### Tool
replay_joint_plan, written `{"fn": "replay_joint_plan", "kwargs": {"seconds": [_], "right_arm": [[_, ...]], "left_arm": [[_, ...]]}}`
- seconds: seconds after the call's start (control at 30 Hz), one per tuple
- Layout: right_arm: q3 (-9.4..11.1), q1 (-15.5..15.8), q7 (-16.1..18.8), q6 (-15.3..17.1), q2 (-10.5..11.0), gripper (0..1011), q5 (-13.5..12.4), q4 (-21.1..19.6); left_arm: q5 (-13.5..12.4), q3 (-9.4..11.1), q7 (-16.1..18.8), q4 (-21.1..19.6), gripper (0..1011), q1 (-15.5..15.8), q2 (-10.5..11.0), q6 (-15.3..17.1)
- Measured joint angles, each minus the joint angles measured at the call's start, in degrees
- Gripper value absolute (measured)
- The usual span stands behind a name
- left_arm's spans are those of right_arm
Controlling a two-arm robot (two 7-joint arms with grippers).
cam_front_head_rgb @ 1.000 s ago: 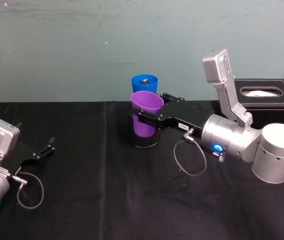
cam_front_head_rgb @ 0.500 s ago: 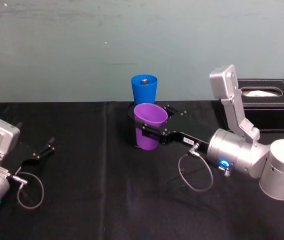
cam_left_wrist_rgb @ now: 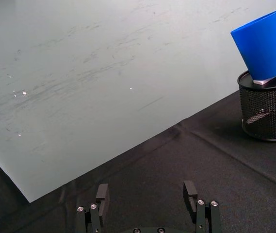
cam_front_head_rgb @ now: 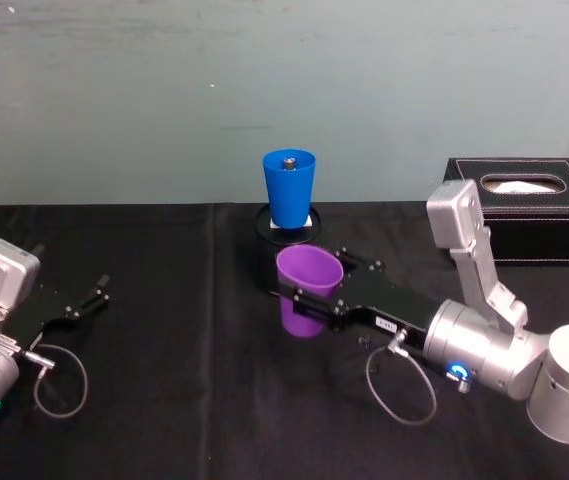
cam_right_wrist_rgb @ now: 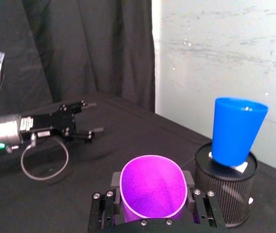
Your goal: Pick up one cup with a gripper and tap it against the other cup.
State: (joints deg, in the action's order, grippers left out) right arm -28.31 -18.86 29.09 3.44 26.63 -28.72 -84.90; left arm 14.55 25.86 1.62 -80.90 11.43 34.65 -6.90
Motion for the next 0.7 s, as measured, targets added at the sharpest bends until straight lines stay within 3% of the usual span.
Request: {"fn": "replay_joint_plan", "kwargs": {"seconds": [0.37,0.7], "right_arm": [[-0.29,2.6,0.26,-3.69,-0.32,733,2.8,1.28],[0.79,4.37,0.31,-5.92,-1.14,733,4.26,2.49]], "left_arm": [[0.0,0.0,0.0,0.0,1000,0.0,0.0,0.0],[0.0,0.0,0.0,0.0,1000,0.0,0.0,0.0]]}}
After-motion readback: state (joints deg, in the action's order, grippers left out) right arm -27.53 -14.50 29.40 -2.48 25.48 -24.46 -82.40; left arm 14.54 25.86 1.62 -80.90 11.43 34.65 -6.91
